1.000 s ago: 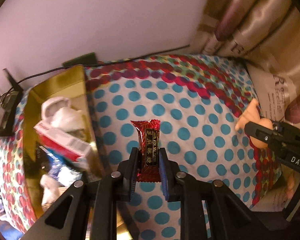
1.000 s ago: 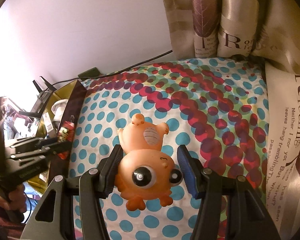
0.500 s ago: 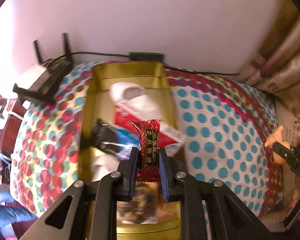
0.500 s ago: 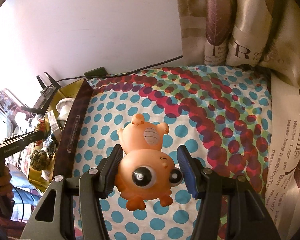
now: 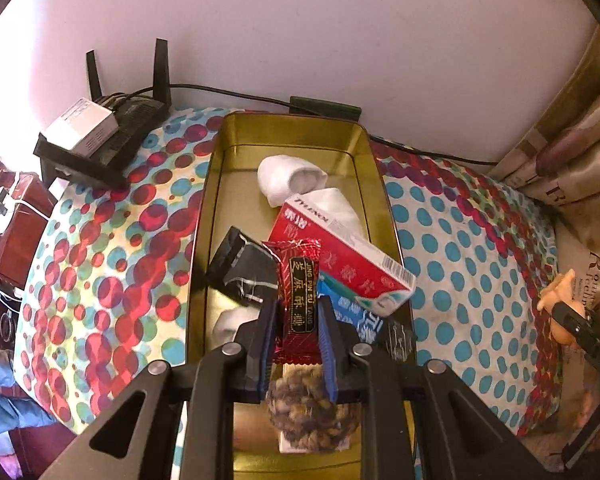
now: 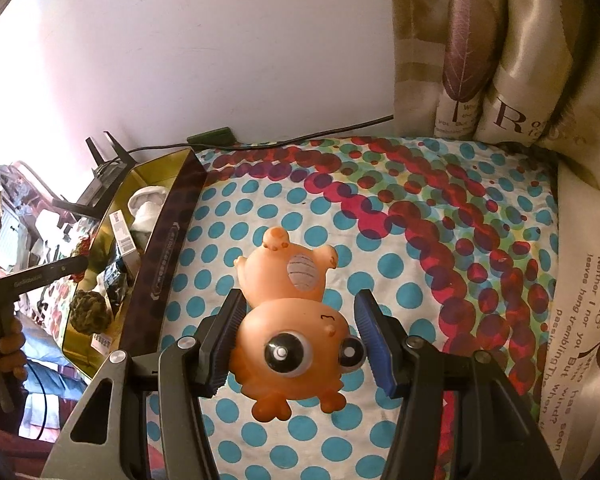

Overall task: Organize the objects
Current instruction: 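Carry the candy bar into the tray and release it with the left gripper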

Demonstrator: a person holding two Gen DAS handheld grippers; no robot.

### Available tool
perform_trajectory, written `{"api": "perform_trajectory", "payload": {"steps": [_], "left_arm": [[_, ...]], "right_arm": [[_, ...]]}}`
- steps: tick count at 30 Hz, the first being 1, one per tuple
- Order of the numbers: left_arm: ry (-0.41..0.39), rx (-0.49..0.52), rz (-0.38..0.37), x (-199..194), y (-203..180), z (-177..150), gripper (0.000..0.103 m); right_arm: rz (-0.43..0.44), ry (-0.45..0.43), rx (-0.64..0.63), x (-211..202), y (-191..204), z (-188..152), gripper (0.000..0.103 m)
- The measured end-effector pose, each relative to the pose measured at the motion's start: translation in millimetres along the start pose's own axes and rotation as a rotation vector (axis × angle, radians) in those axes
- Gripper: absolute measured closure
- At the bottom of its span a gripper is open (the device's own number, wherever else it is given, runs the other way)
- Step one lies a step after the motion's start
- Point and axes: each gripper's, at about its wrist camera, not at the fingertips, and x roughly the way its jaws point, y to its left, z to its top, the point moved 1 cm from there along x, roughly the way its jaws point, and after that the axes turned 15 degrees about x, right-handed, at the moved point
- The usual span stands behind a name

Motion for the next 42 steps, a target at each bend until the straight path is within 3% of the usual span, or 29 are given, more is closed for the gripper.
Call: {"api": "perform_trajectory", "payload": {"steps": [13, 29, 32, 34, 37, 42], "left_arm": [[0.032, 0.069, 0.002, 32, 1, 28, 0.083], [0.069, 0.074, 0.037, 64, 17, 47, 0.083], [0.075, 0.074, 0.031, 63, 16, 43, 0.081], [0.097, 0.061, 0.029, 65, 17, 39, 0.070], [0.114, 0.019, 0.014, 64, 21, 33, 0.063], [0.098, 0.000, 0.042, 50, 22, 25, 0.061]], "right_arm": [[0.002, -0.019, -0.012, -5, 11, 0, 0.049], [0.019, -0.015, -0.043, 2, 29, 7, 0.049], [0.042, -0.014, -0.070, 6, 41, 12, 0.049], [0.055, -0.014, -0.093, 8, 50, 15, 0.049], [0.083, -0.008, -0.128, 14, 67, 17, 0.049], [0.122, 0.007, -0.186, 23, 91, 16, 0.049]]}}
